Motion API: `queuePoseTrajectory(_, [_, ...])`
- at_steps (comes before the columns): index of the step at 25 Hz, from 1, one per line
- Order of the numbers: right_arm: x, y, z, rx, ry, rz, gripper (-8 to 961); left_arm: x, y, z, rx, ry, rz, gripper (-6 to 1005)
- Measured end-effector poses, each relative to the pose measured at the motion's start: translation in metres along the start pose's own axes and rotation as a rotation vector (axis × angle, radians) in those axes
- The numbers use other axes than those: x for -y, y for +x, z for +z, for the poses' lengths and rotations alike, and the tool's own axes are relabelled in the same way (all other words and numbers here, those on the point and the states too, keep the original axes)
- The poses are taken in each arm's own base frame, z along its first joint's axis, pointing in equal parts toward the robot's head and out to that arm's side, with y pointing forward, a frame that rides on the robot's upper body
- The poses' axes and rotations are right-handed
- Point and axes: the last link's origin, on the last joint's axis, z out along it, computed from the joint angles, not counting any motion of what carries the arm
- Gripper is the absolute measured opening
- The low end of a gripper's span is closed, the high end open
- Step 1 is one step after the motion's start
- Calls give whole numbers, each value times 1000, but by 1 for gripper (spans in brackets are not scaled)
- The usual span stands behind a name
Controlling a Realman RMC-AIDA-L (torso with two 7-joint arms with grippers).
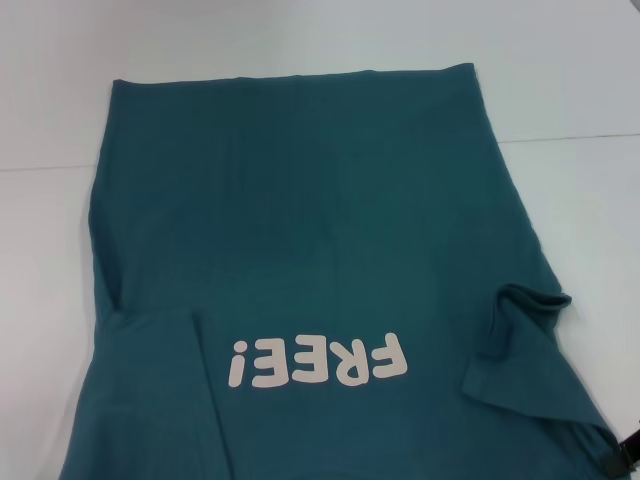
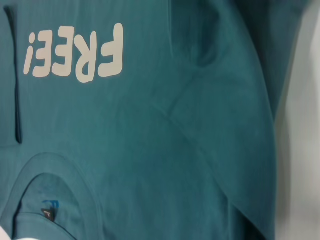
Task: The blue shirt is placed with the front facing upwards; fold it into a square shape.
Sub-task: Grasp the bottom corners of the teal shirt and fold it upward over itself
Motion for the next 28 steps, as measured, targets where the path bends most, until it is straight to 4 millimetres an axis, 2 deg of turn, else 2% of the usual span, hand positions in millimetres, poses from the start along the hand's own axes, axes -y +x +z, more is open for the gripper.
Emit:
queuePoseTrajectory(3, [-5,-6,0,35,-34,-35,40,-6,9,1,-17,-19,22,30])
queuePoseTrajectory(6, [-18,-19,-2,88,-90,-86,44,-18,28,5,-47,-55,43,30])
queuePoseTrajectory(7, [-26,-28,-2,122,-121,-113,45,-18,28,5,-47,-55,43,30])
queuePoseTrajectory(9, [-30,-33,-2,139,-131,-123,47,-30,53,14,-82,-76,41,30])
queuePoseTrajectory(11, [-35,-42,-1,172,-136,-136,49,-37,65,19,-106,-85,38,30])
queuePoseTrajectory(17, [-32,-68,-1,294,-67,-64,55,-51,102,35,-195,-70,14,28])
queuePoseTrajectory(18, [-31,-77,-2,340,-40,-27,56,-52,107,37,-207,-66,12,28])
queuePoseTrajectory(20, [-31,-82,-2,359,-31,-20,58,-58,122,44,-248,-51,8,28])
queuePoseTrajectory(28, [-38,-113,-8,480,18,-3,66,-71,153,53,-338,-9,-7,35])
